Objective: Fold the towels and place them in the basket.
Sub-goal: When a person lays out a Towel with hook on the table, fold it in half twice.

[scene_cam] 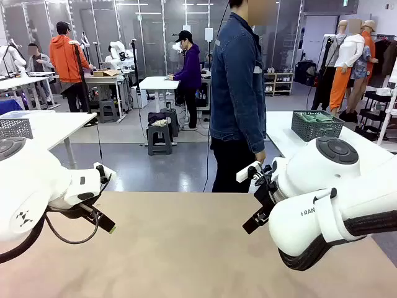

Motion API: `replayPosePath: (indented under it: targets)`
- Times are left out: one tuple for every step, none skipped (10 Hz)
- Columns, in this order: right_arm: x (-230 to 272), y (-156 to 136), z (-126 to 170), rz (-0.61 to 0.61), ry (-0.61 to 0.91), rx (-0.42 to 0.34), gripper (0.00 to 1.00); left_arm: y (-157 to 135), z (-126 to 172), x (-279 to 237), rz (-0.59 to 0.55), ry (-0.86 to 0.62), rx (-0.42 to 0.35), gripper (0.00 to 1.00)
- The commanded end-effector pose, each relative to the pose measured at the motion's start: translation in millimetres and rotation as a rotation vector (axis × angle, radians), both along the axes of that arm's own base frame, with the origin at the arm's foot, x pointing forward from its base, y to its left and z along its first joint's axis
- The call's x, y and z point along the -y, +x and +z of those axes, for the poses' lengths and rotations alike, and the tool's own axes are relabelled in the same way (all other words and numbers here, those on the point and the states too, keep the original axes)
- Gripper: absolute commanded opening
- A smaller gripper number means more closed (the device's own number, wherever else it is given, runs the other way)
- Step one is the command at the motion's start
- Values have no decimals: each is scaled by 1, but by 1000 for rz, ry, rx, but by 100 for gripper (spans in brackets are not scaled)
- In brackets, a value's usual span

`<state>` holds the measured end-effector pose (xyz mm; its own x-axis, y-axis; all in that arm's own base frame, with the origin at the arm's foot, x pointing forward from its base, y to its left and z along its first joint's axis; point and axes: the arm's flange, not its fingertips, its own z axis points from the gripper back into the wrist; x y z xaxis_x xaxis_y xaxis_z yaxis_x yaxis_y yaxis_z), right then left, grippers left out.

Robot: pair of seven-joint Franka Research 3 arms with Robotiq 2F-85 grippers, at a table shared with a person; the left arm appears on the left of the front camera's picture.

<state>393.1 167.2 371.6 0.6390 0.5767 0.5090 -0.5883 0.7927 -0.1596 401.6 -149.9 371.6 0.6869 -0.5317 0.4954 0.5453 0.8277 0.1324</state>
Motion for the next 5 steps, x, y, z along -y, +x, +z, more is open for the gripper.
replayPosePath:
  targets:
    - [0,0,0,0,0,0,100,0,0,0,0,0,0,100]
    - [0,0,0,0,0,0,100,0,0,0,0,0,0,100]
    - [0,0,0,0,0,0,100,0,0,0,0,0,0,100]
    - [0,0,0,0,0,0,100,0,0,0,0,0,0,100]
    - [0,0,0,0,0,0,100,0,0,0,0,0,0,100]
